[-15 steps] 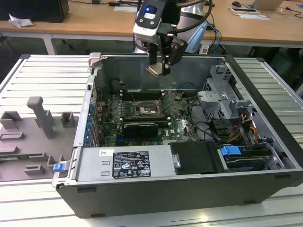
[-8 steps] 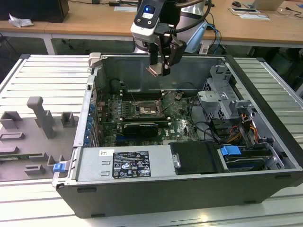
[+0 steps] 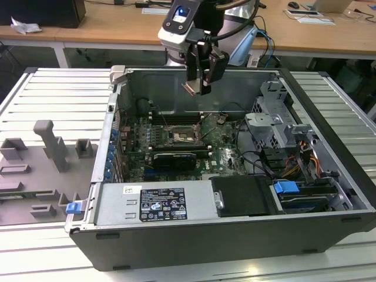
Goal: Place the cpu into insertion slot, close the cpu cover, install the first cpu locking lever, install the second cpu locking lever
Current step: 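Place the cpu into insertion slot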
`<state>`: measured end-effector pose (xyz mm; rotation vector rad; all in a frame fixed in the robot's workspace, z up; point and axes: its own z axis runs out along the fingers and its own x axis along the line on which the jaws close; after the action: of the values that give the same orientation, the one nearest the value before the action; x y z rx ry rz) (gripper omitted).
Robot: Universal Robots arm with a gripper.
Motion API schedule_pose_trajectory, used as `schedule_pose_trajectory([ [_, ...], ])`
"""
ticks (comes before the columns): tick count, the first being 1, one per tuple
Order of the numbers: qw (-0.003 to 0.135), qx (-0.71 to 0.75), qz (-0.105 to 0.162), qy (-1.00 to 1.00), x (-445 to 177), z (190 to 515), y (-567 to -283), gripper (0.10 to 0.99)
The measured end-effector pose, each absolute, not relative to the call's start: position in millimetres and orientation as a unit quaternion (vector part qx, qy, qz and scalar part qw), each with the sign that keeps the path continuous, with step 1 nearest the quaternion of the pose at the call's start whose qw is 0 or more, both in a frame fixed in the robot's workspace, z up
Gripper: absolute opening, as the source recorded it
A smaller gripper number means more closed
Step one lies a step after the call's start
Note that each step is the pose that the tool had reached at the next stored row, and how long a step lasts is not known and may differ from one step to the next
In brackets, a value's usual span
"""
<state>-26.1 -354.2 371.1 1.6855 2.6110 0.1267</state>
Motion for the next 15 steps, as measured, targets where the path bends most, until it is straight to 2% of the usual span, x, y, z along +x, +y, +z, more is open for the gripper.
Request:
schedule_pose_trajectory([
  [15, 0.015, 0.6, 0.037, 0.799, -26.2, 368.4, -354.2, 0.537],
])
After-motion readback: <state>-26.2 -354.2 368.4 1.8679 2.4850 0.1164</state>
